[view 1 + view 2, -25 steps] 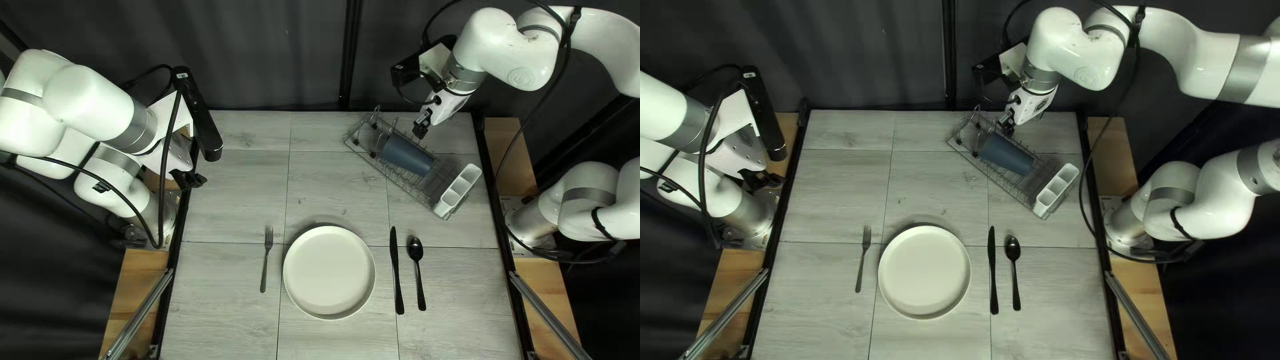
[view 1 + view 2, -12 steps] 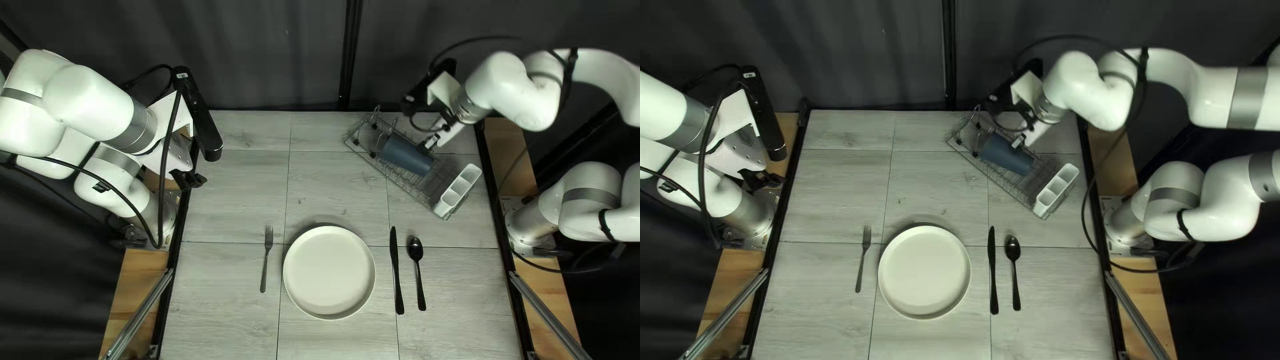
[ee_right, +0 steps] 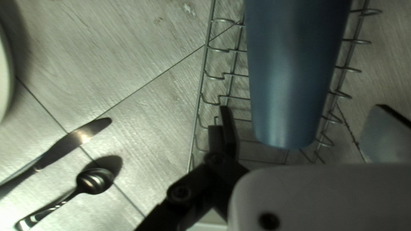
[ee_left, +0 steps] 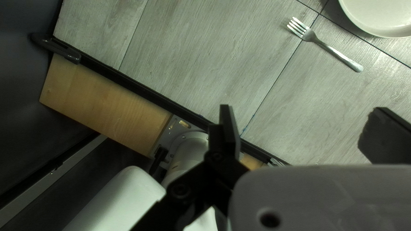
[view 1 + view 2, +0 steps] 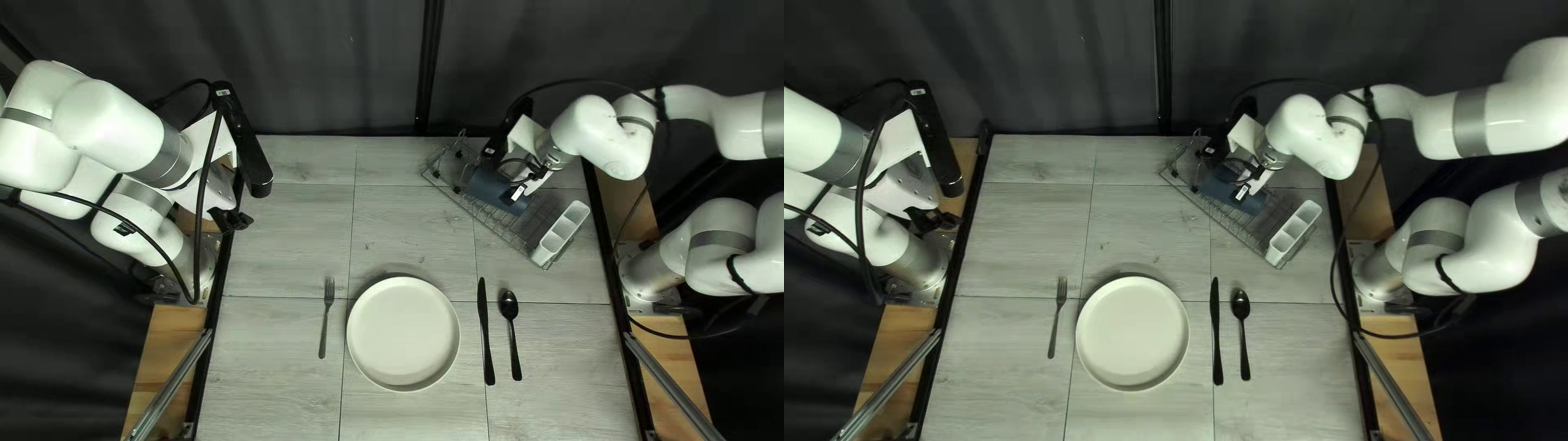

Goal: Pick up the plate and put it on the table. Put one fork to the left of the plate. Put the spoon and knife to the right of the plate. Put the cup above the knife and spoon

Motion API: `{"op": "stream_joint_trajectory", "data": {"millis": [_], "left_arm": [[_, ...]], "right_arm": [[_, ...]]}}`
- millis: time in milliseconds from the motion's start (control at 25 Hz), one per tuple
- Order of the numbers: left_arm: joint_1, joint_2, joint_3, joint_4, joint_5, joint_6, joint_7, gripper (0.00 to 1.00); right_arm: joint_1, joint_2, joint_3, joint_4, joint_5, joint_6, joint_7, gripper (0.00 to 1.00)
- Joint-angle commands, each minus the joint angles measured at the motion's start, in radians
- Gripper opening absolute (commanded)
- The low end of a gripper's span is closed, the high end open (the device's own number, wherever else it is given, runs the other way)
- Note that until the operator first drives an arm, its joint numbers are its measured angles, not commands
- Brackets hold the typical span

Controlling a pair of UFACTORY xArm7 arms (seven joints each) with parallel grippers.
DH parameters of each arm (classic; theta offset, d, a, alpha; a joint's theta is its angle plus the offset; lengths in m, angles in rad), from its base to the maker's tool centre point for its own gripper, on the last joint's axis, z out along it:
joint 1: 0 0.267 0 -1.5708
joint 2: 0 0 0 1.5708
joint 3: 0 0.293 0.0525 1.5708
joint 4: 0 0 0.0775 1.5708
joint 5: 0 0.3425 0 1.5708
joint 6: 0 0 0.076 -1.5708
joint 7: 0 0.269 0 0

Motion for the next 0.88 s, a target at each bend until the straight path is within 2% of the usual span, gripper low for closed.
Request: {"op": "stream_joint_trajectory", "data": {"millis": [40, 880], "left_arm": [[0.0, 0.0, 0.0, 0.0, 0.0, 0.0, 0.0, 1.0], [0.0, 0.0, 0.0, 0.0, 0.0, 0.0, 0.0, 1.0]], "right_arm": [[0.002, 0.036, -0.009, -0.008, -0.008, -0.033, -0.035, 1.0], [-0.011, 0.243, -0.051, 0.018, -0.023, -0.191, -0.147, 1.0]]}}
